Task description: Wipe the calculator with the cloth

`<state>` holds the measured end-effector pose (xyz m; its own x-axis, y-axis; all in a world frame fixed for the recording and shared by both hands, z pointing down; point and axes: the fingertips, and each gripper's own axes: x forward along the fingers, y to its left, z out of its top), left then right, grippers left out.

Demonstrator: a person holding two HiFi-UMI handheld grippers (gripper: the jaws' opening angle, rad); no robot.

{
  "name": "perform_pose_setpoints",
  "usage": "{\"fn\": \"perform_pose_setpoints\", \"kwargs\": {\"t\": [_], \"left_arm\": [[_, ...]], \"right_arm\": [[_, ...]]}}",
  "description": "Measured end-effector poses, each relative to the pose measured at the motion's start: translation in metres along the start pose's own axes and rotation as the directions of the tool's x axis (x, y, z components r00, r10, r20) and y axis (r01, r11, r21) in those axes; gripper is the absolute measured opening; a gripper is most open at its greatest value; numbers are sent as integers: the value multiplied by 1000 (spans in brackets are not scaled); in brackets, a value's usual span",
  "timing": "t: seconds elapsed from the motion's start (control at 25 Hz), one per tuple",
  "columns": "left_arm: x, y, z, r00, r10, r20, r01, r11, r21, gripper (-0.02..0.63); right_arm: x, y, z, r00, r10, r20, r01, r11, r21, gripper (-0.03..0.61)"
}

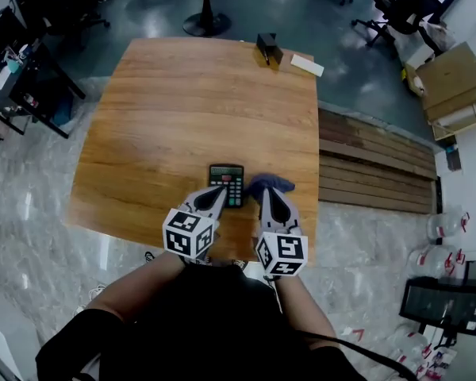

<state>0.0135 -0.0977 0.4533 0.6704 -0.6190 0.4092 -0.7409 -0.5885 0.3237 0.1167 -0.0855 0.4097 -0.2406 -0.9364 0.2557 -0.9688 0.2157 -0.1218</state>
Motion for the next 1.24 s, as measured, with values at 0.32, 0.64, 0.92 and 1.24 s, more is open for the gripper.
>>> {"fn": "perform_pose_setpoints", "kwargs": {"t": [0.32, 0.64, 0.92, 1.24], "left_arm": [[-44, -51, 76, 955, -54, 293, 21, 993, 115, 8], [-59, -62, 92, 911, -72, 405, -16, 978, 210, 8], [-71, -59, 94, 901, -104, 420, 9, 975, 223, 8], [-85, -49, 87, 902, -124, 414, 20, 969, 247, 8]], "right_arm": [[-37, 38, 48, 995, 55, 86, -50, 997, -59, 15], [-41, 50, 57, 990, 76, 120, -68, 995, -73, 15], [-38, 65, 61, 990, 78, 121, -67, 994, -91, 15], [-35, 85, 53, 991, 65, 116, -54, 994, -98, 15]]}}
